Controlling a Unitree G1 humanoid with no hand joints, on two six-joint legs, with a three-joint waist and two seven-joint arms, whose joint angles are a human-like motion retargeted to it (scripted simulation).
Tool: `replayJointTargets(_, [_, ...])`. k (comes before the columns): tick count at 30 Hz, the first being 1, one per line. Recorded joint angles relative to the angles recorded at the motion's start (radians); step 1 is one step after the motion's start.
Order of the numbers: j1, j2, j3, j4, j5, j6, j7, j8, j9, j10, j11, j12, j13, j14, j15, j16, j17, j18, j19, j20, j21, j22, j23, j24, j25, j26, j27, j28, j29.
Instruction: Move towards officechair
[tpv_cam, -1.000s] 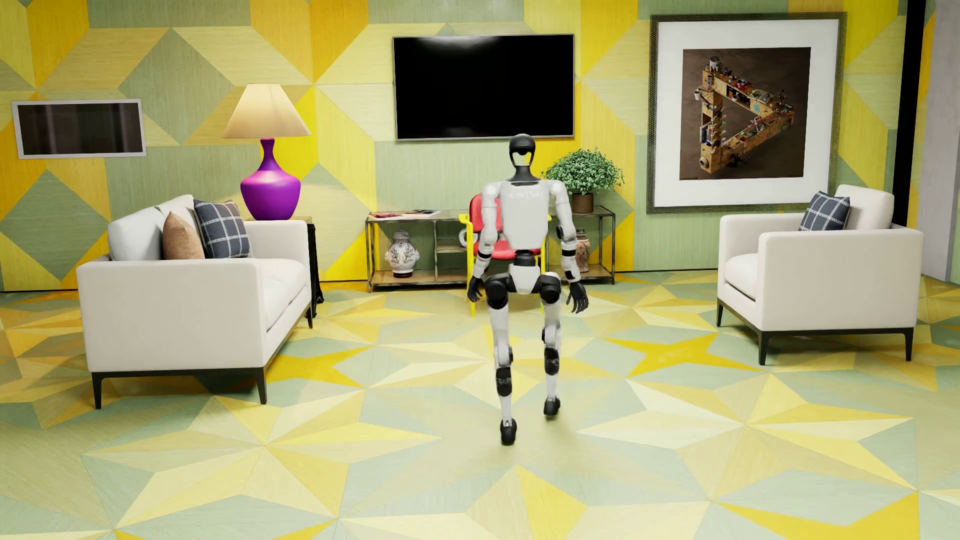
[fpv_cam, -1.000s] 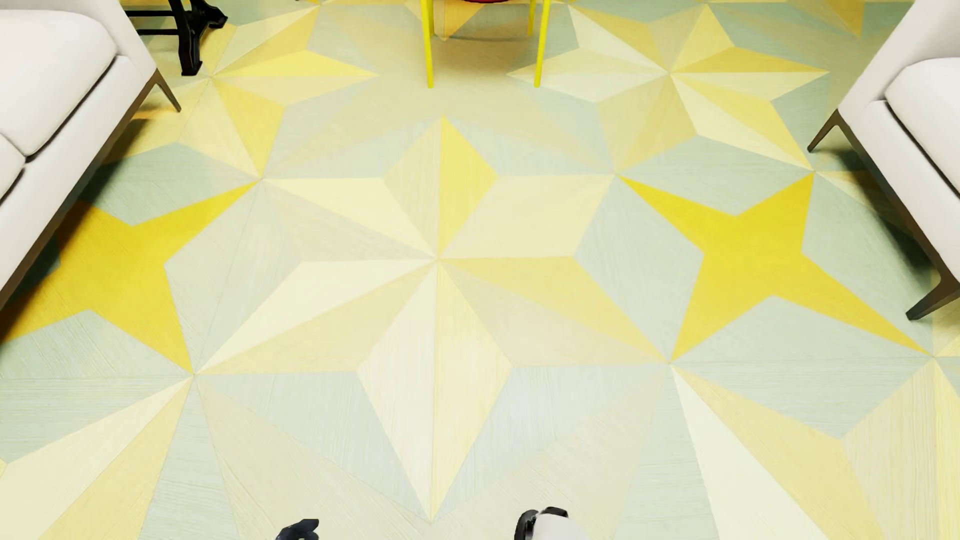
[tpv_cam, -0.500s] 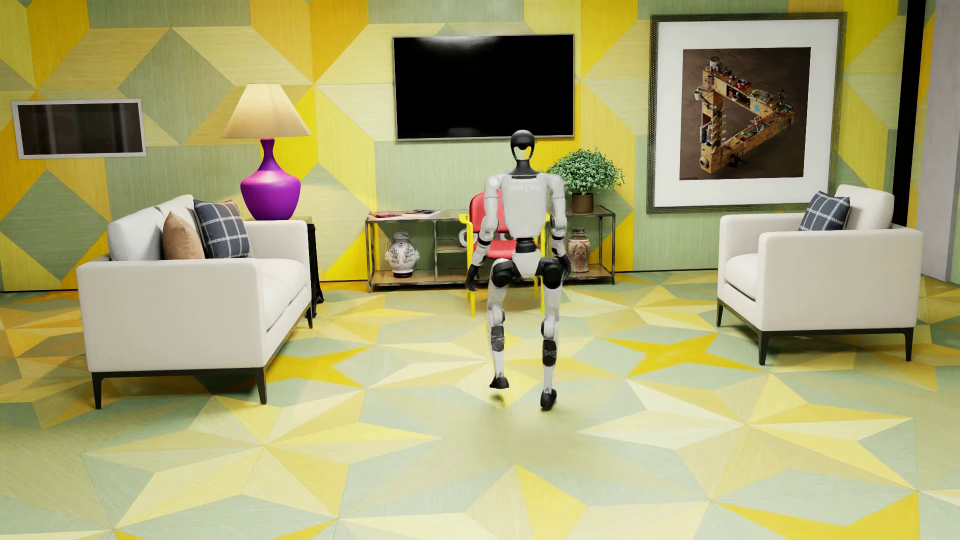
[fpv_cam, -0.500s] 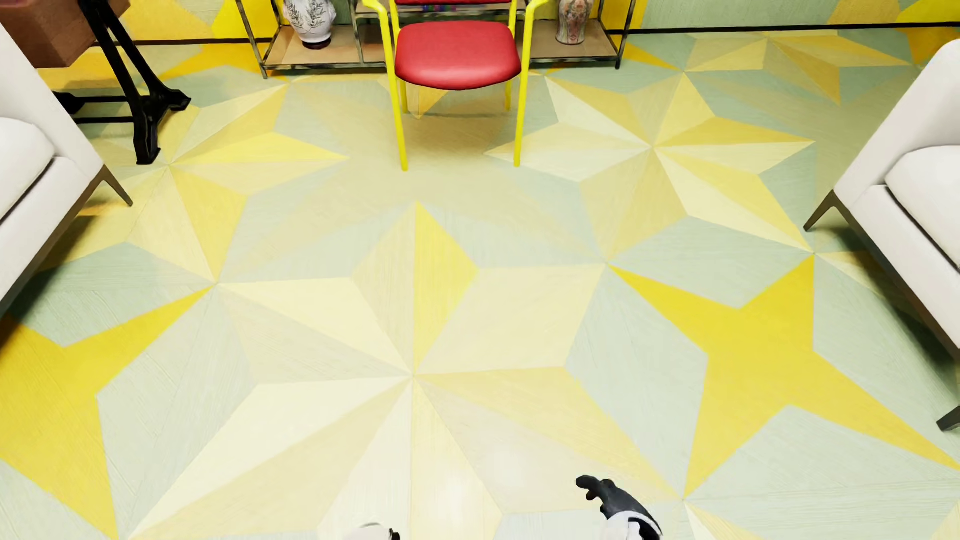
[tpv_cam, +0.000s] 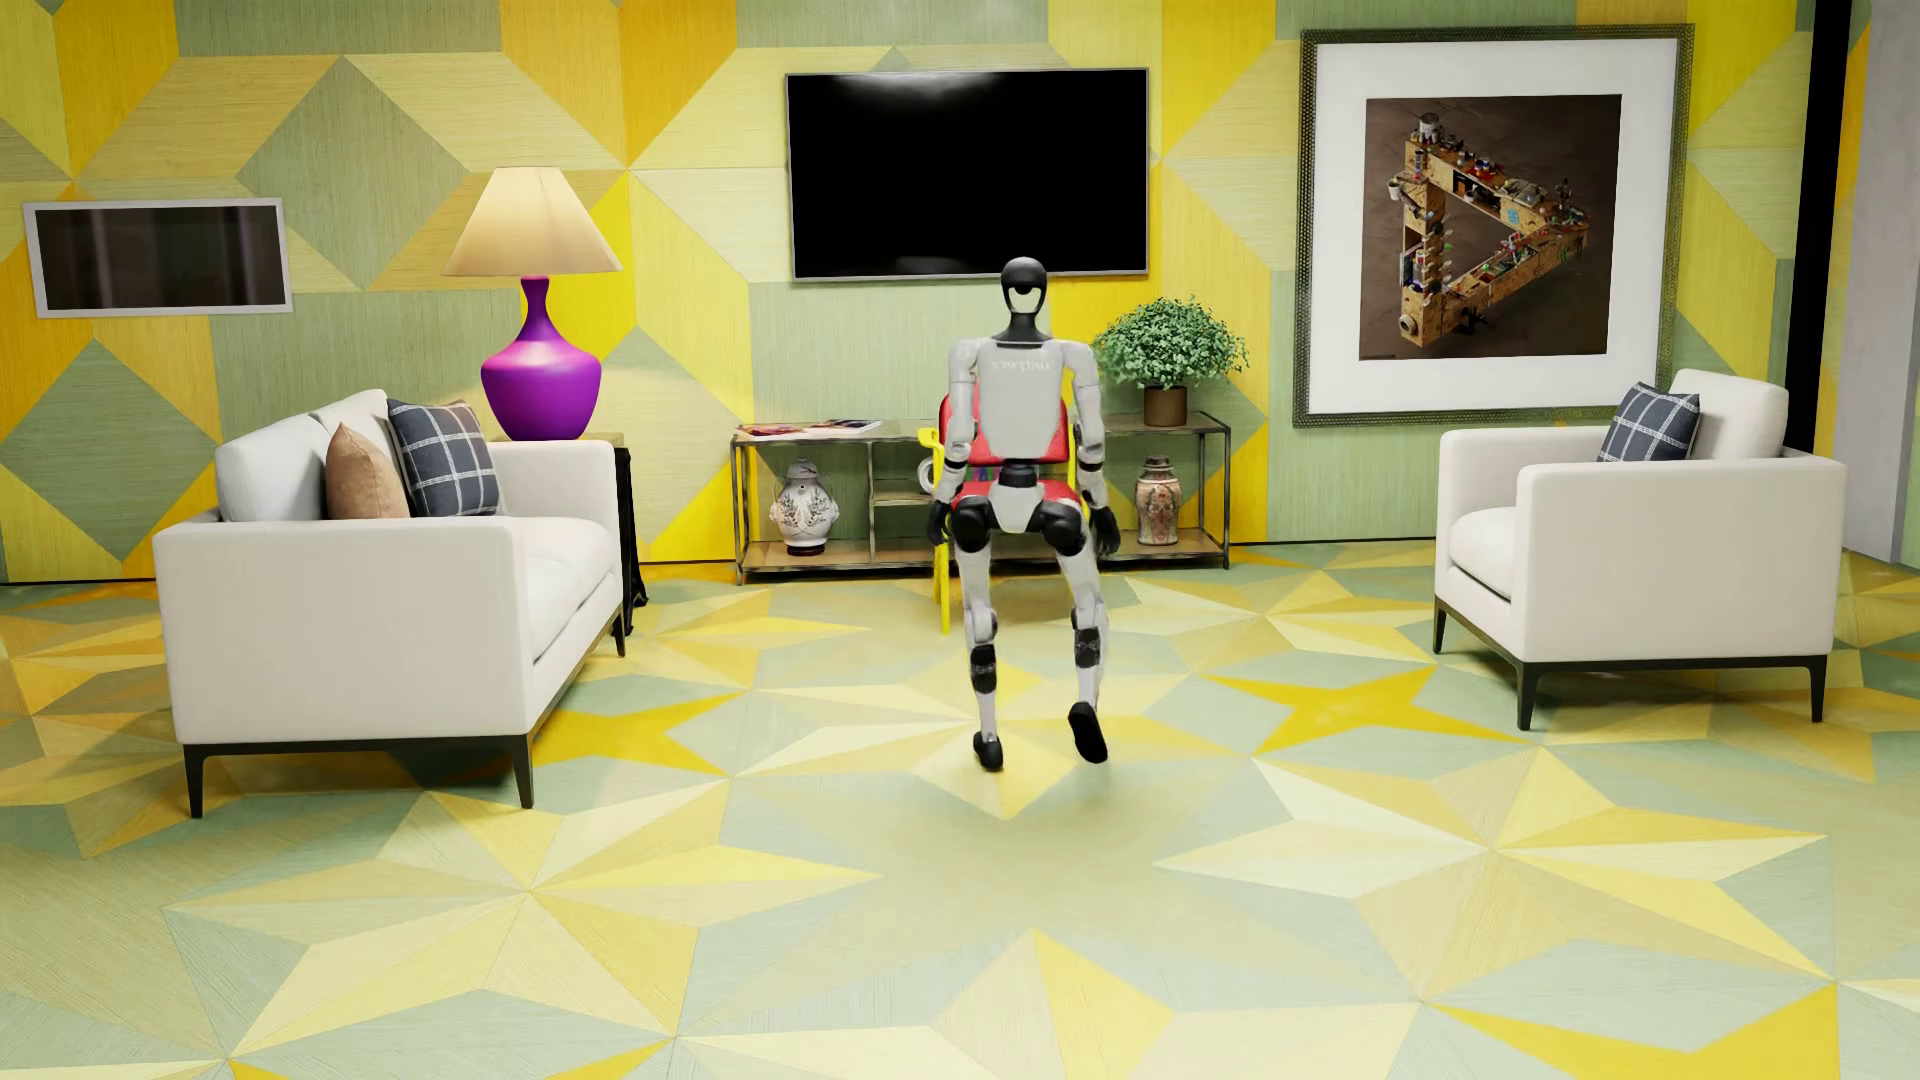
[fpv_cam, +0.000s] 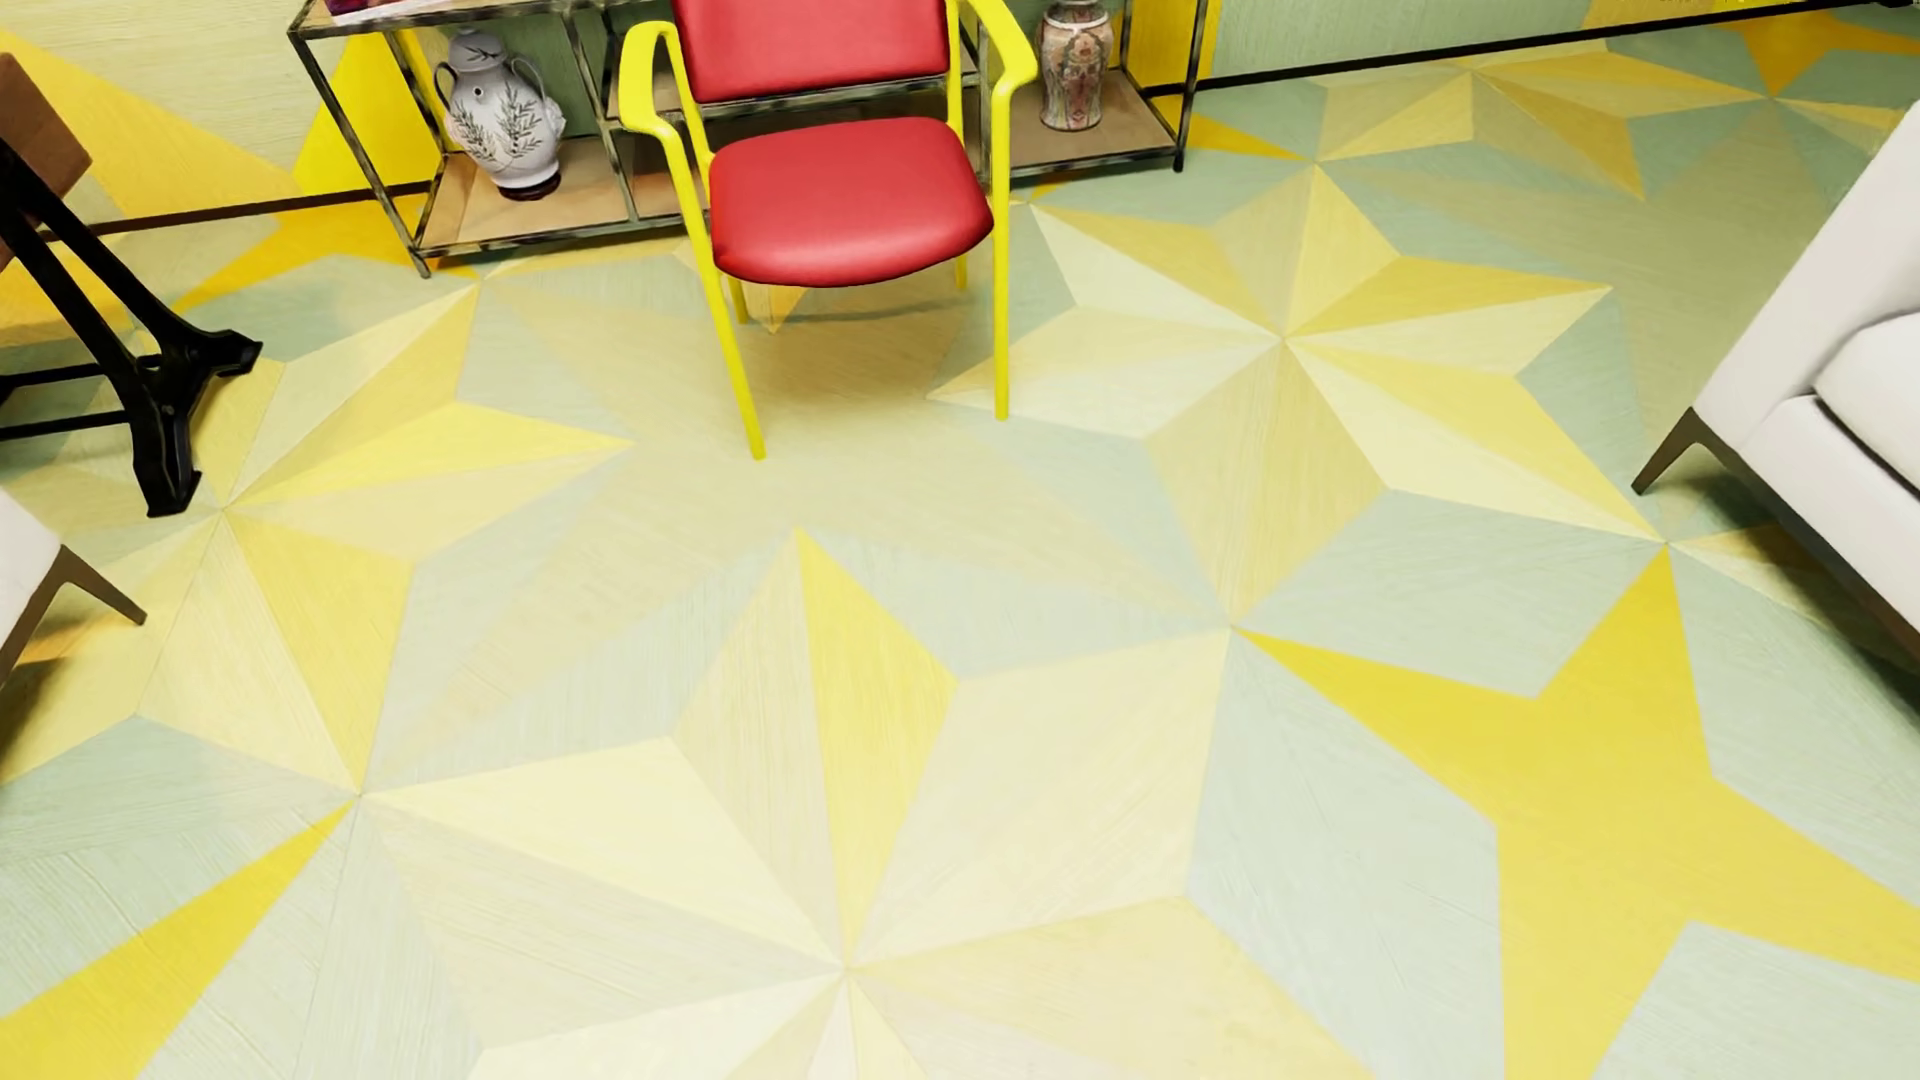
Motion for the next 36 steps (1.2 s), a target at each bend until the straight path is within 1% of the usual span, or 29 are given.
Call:
replayJointTargets(1, [0.011,-0.063,-0.010,-0.013,-0.010,-0.012,-0.017,-0.025,0.005,0.014,0.026,-0.035,0.031,-0.026,-0.035,0.015,0.029,0.001,-0.017,-0.020,0.002,0.015,0.071,0.013,0.014,-0.006,0.045,0.019,0.004])
replayJointTargets(2, [0.025,-0.108,-0.021,-0.026,-0.027,-0.019,-0.041,-0.072,0.007,0.017,0.002,-0.071,0.071,-0.046,-0.057,0.028,0.038,-0.001,-0.031,-0.045,0.032,0.033,0.119,0.037,0.005,-0.006,0.065,0.020,0.046])
replayJointTargets(3, [0.041,-0.141,-0.034,-0.037,-0.035,-0.023,-0.063,-0.129,0.005,0.013,-0.065,-0.110,0.112,-0.064,-0.093,0.038,0.041,-0.006,-0.051,-0.078,0.078,0.051,0.137,0.051,-0.018,-0.005,0.056,0.000,0.112])
replayJointTargets(4, [0.053,-0.167,-0.046,-0.046,-0.031,-0.027,-0.085,-0.185,0.001,0.008,-0.169,-0.146,0.159,-0.081,-0.130,0.049,0.033,-0.012,-0.063,-0.113,0.104,0.060,0.122,0.063,-0.031,-0.015,0.022,-0.023,0.161])
replayJointTargets(5, [0.065,-0.183,-0.057,-0.055,-0.016,-0.029,-0.105,-0.231,-0.006,0.001,-0.303,-0.175,0.212,-0.098,-0.148,0.053,0.027,-0.019,-0.062,-0.142,0.082,0.059,0.090,0.070,-0.012,-0.024,-0.005,-0.039,0.178])
replayJointTargets(7, [0.091,-0.186,-0.075,-0.074,0.041,-0.035,-0.138,-0.265,-0.026,-0.022,-0.659,-0.204,0.310,-0.133,-0.114,0.049,0.040,-0.031,-0.040,-0.179,-0.038,0.032,0.015,0.064,0.062,-0.055,-0.018,-0.043,0.125])
replayJointTargets(8, [0.108,-0.163,-0.080,-0.085,0.068,-0.038,-0.152,-0.259,-0.038,-0.041,-0.876,-0.209,0.345,-0.148,-0.084,0.043,0.053,-0.037,-0.016,-0.185,-0.081,0.017,-0.012,0.049,0.076,-0.071,-0.013,-0.033,0.083])
replayJointTargets(9, [0.126,-0.132,-0.084,-0.090,0.077,-0.043,-0.166,-0.279,-0.049,-0.063,-1.053,-0.211,0.367,-0.158,-0.003,0.040,0.073,-0.044,-0.069,-0.187,-0.117,0.008,-0.031,0.040,0.084,-0.072,-0.008,-0.018,0.043])
replayJointTargets(10, [0.139,-0.108,-0.087,-0.092,0.066,-0.046,-0.184,-0.317,-0.058,-0.062,-1.101,-0.210,0.373,-0.171,0.067,0.037,0.088,-0.052,-0.138,-0.185,-0.121,0.006,-0.032,0.030,0.067,-0.071,0.005,-0.006,0.021])
replayJointTargets(11, [0.140,-0.096,-0.089,-0.080,0.063,-0.044,-0.205,-0.342,-0.062,-0.035,-1.087,-0.209,0.359,-0.182,0.054,0.040,0.105,-0.062,-0.177,-0.178,-0.114,0.013,-0.020,0.023,0.054,-0.058,0.023,0.007,0.021])
replayJointTargets(13, [0.123,-0.078,-0.086,-0.033,0.082,-0.018,-0.203,-0.352,-0.060,0.097,-1.012,-0.176,0.258,-0.150,-0.024,0.036,0.093,-0.076,-0.156,-0.138,-0.022,0.043,0.046,-0.006,-0.024,-0.013,0.036,0.039,0.102])
replayJointTargets(14, [0.095,-0.066,-0.082,-0.008,0.091,-0.008,-0.205,-0.357,-0.057,0.195,-0.975,-0.152,0.197,-0.079,-0.059,0.038,0.069,-0.097,-0.157,-0.133,0.032,0.064,0.062,-0.006,-0.068,0.010,0.032,0.024,0.163])
replayJointTargets(15, [0.045,-0.043,-0.078,0.014,0.100,-0.002,-0.239,-0.378,-0.055,0.318,-0.954,-0.140,0.140,0.012,-0.095,0.060,0.047,-0.141,-0.164,-0.146,0.076,0.092,0.051,0.010,-0.106,0.024,0.011,-0.043,0.198])
replayJointTargets(16, [-0.015,-0.015,-0.074,0.031,0.109,0.005,-0.284,-0.404,-0.053,0.455,-0.942,-0.134,0.083,0.099,-0.129,0.094,0.038,-0.213,-0.165,-0.151,0.081,0.111,0.033,0.031,-0.124,0.024,-0.008,-0.114,0.179])
replayJointTargets(17, [-0.079,0.017,-0.071,0.040,0.118,0.016,-0.334,-0.429,-0.050,0.596,-0.933,-0.133,0.054,0.151,-0.159,0.118,0.023,-0.254,-0.161,-0.132,0.049,0.123,-0.009,0.042,-0.118,0.046,-0.027,-0.135,0.104])
replayJointTargets(18, [-0.143,0.045,-0.069,0.059,0.126,0.029,-0.362,-0.451,-0.047,0.711,-0.923,-0.128,0.013,0.150,-0.185,0.124,0.016,-0.256,-0.153,-0.097,0.007,0.123,-0.040,0.039,-0.098,0.061,-0.040,-0.088,0.012])
replayJointTargets(19, [-0.200,0.072,-0.067,0.101,0.130,0.042,-0.354,-0.469,-0.044,0.777,-0.921,-0.111,-0.035,0.126,-0.206,0.126,0.008,-0.246,-0.143,-0.049,-0.035,0.114,-0.053,0.025,-0.074,0.070,-0.047,-0.021,-0.075])
replayJointTargets(20, [-0.248,0.098,-0.061,0.148,0.133,0.052,-0.330,-0.477,-0.043,0.792,-0.927,-0.093,-0.084,0.113,-0.220,0.117,-0.005,-0.222,-0.133,-0.007,-0.069,0.106,-0.060,0.003,-0.044,0.072,-0.049,0.035,-0.125])
replayJointTargets(21, [-0.284,0.121,-0.052,0.185,0.136,0.060,-0.304,-0.480,-0.042,0.759,-0.932,-0.075,-0.133,0.094,-0.233,0.109,-0.026,-0.210,-0.124,0.019,-0.080,0.098,-0.066,-0.019,-0.027,0.067,-0.054,0.050,-0.133])
replayJointTargets(24, [-0.319,0.159,-0.018,0.203,0.146,0.076,-0.285,-0.462,-0.045,0.414,-0.916,-0.020,-0.270,0.028,-0.283,0.129,-0.097,-0.180,-0.094,0.018,-0.047,0.064,-0.103,-0.030,-0.034,0.030,-0.076,-0.036,-0.081])
replayJointTargets(25, [-0.290,0.175,-0.010,0.185,0.151,0.080,-0.299,-0.446,-0.048,0.207,-0.926,0.000,-0.309,0.071,-0.291,0.126,-0.113,-0.204,-0.084,0.026,-0.027,0.052,-0.114,-0.034,-0.039,0.030,-0.085,-0.044,-0.076])
replayJointTargets(26, [-0.238,0.195,-0.007,0.188,0.150,0.083,-0.255,-0.429,-0.053,0.052,-0.952,0.019,-0.342,0.143,-0.293,0.111,-0.125,-0.175,-0.076,0.036,-0.002,0.047,-0.120,-0.038,-0.045,0.035,-0.094,-0.033,-0.076])
replayJointTargets(28, [-0.174,0.201,-0.008,0.193,0.137,0.087,-0.185,-0.390,-0.057,0.005,-0.919,0.043,-0.387,0.100,-0.310,0.086,-0.130,-0.117,-0.054,0.037,0.040,0.073,-0.125,-0.028,-0.051,0.054,-0.089,-0.020,-0.069])
replayJointTargets(30, [-0.131,0.170,-0.008,0.168,0.090,0.078,-0.139,-0.357,-0.052,-0.027,-0.835,0.026,-0.360,0.092,-0.317,0.073,-0.108,-0.098,-0.031,0.000,0.013,0.120,-0.168,0.006,-0.034,0.078,-0.082,-0.068,-0.101])
replayJointTargets(32, [-0.098,0.085,-0.010,0.139,0.035,0.064,-0.083,-0.290,-0.045,-0.047,-0.688,0.017,-0.293,0.073,-0.274,0.062,-0.061,-0.088,0.003,-0.024,-0.010,0.112,-0.215,0.035,0.003,0.067,-0.111,-0.117,-0.128])
replayJointTargets(33, [-0.083,0.024,-0.010,0.123,0.012,0.056,-0.054,-0.238,-0.040,-0.056,-0.598,0.018,-0.261,0.062,-0.228,0.050,-0.055,-0.081,0.027,-0.017,0.020,0.089,-0.218,0.034,-0.002,0.054,-0.130,-0.106,-0.106])
replayJointTargets(34, [-0.071,-0.040,-0.008,0.109,-0.002,0.046,-0.025,-0.181,-0.035,-0.059,-0.512,0.020,-0.234,0.051,-0.169,0.037,-0.062,-0.077,0.058,-0.012,0.069,0.061,-0.203,0.028,-0.039,0.041,-0.148,-0.077,-0.055])
replayJointTargets(35, [-0.063,-0.095,-0.005,0.100,-0.010,0.035,0.000,-0.134,-0.030,-0.058,-0.439,0.020,-0.208,0.040,-0.133,0.029,-0.066,-0.074,0.114,-0.009,0.105,0.037,-0.171,0.024,-0.075,0.025,-0.153,-0.039,-0.007])
replayJointTargets(36, [-0.057,-0.128,-0.001,0.092,-0.019,0.023,0.019,-0.102,-0.027,-0.056,-0.393,0.016,-0.178,0.030,-0.139,0.028,-0.053,-0.073,0.147,-0.010,0.100,0.020,-0.124,0.023,-0.082,0.013,-0.139,-0.014,-0.019])
